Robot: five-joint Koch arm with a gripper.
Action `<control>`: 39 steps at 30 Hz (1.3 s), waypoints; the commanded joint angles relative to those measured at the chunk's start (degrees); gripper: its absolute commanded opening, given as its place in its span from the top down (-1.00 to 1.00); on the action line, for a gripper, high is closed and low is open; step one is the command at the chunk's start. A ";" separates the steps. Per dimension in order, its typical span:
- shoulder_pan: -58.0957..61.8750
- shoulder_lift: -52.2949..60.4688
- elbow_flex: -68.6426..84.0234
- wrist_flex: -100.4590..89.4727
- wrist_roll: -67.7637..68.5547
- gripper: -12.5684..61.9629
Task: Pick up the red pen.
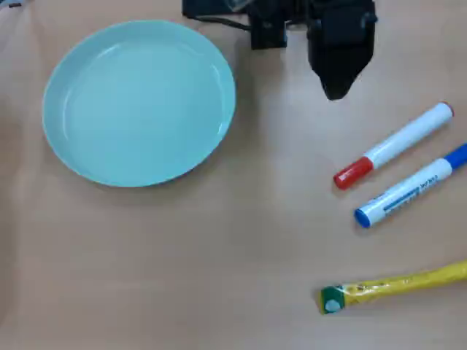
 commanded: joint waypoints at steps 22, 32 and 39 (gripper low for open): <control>0.53 -0.70 29.79 -13.54 -11.69 0.86; -0.26 -0.35 29.79 -13.27 -11.78 0.86; -1.67 -0.44 29.88 -13.27 -11.87 0.85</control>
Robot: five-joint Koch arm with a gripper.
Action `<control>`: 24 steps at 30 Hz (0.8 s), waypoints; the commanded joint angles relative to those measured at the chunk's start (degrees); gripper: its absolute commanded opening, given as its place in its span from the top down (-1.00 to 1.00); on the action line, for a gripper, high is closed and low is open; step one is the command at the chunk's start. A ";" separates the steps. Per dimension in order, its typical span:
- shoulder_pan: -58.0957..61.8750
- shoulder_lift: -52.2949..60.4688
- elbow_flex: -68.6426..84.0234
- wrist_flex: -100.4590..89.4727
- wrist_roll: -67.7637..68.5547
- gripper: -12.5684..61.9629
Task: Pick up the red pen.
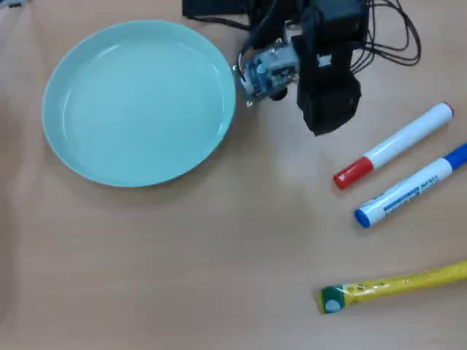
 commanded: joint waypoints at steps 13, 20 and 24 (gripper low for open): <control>-1.93 1.58 -0.35 -0.26 0.44 0.42; -6.94 1.67 -0.26 1.32 0.44 0.02; -7.38 1.67 -0.18 1.41 -0.26 -0.01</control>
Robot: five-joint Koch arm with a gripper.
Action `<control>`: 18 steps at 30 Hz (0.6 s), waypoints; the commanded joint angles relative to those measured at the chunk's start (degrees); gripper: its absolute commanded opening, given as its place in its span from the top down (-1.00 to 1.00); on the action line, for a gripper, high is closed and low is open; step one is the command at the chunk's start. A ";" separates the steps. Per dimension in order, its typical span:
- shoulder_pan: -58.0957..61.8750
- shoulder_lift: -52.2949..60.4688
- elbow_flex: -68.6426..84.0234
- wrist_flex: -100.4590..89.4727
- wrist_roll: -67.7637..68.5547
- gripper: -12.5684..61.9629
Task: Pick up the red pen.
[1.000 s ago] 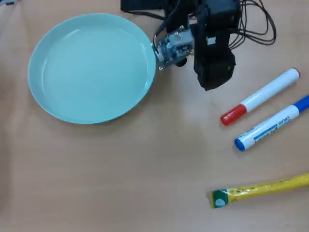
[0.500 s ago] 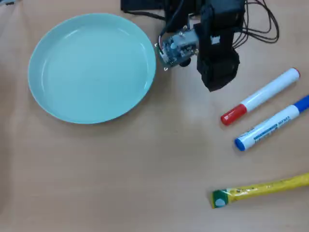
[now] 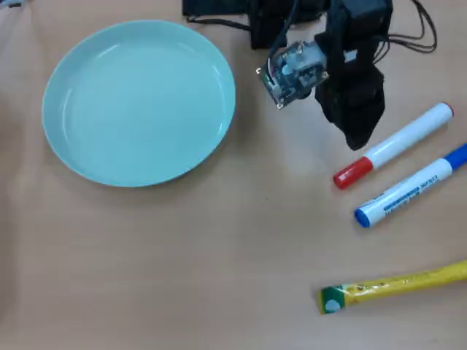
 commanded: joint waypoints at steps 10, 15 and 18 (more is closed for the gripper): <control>-5.45 1.67 -3.08 1.93 -5.98 0.00; -12.48 1.05 -3.78 1.93 -5.63 -0.01; -15.56 0.88 -3.78 1.14 -5.36 -0.01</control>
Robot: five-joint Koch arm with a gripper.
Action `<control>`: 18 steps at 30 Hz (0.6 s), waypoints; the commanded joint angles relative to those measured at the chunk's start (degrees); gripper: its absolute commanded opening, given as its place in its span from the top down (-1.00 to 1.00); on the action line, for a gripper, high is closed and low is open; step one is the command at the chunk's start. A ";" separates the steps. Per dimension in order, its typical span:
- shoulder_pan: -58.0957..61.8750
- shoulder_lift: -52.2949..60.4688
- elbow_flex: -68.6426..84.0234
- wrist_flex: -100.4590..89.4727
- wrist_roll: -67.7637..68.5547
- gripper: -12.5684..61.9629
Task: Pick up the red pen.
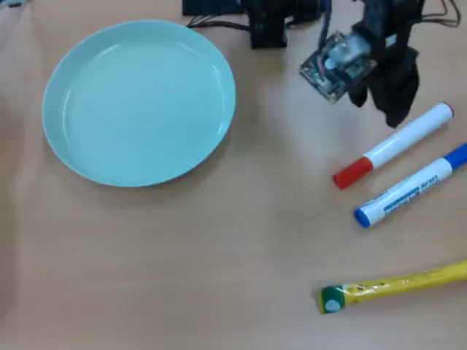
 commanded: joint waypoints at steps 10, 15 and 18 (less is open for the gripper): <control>-3.96 -10.63 -12.48 0.79 4.66 -0.01; -4.48 -14.68 -18.28 3.52 5.45 -0.01; -4.75 -17.14 -21.71 6.15 7.38 -0.01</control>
